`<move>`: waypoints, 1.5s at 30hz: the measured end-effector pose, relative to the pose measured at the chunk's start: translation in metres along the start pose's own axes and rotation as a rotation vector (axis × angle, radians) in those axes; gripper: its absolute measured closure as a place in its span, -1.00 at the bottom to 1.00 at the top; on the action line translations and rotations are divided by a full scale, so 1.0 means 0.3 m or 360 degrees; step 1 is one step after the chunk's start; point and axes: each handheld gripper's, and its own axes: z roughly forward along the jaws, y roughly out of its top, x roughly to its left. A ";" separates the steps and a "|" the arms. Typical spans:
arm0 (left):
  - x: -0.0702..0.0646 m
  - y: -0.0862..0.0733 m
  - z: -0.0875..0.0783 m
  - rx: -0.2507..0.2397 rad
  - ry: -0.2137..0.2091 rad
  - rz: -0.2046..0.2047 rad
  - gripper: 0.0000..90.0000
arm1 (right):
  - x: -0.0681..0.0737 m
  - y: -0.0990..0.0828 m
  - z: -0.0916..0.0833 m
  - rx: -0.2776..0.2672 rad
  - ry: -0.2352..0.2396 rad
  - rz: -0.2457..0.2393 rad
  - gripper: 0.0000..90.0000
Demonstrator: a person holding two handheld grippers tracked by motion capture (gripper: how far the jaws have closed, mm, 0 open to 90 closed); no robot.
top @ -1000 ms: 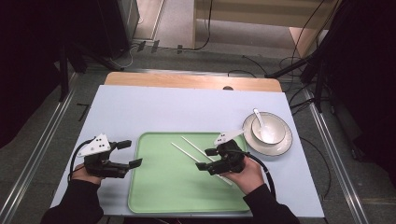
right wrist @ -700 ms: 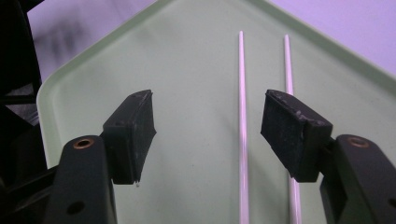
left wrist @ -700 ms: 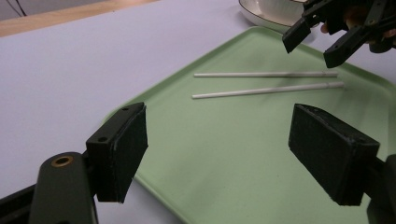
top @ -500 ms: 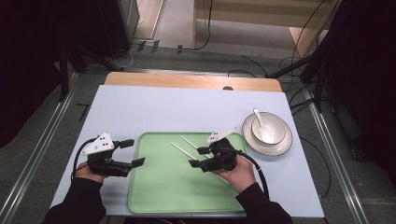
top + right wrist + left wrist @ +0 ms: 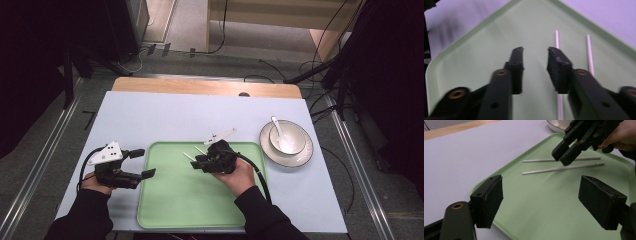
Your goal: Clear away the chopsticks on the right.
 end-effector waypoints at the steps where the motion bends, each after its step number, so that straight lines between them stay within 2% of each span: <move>1: 0.001 0.001 -0.001 0.0000 0.0001 -0.0002 -0.56 | 0.000 0.010 0.015 0.0026 -0.0014 -0.0009 0.75; 2: 0.001 0.002 -0.001 -0.0002 0.0003 -0.0005 -0.56 | 0.000 0.010 0.015 0.0026 -0.0014 -0.0009 0.75; 3: 0.001 0.001 -0.001 -0.0003 0.0002 -0.0004 -0.56 | 0.001 0.021 0.026 0.0050 -0.0025 -0.0024 0.88; 7: -0.001 0.000 -0.002 -0.0009 0.0002 -0.0003 -0.56 | 0.000 0.037 0.048 0.0088 -0.0059 0.0000 1.00; 11: 0.001 0.002 -0.002 -0.0008 0.0001 -0.0006 -0.55 | 0.006 0.052 0.079 0.0130 -0.0068 -0.0023 1.00; 19: 0.001 0.002 -0.006 -0.0023 0.0004 -0.0011 -0.55 | 0.020 0.063 0.133 0.0164 -0.0073 -0.0019 1.00; 29: 0.010 0.000 -0.017 -0.0039 0.0004 -0.0026 -0.55 | 0.011 0.082 0.167 0.0200 -0.0115 -0.0010 1.00; 40: 0.009 -0.001 -0.013 -0.0026 -0.0001 -0.0025 -0.55 | -0.052 0.081 0.159 0.0177 -0.0152 0.0059 1.00; 45: 0.008 -0.001 -0.012 -0.0025 -0.0005 -0.0024 -0.55 | -0.086 0.070 0.142 0.0144 -0.0164 0.0126 1.00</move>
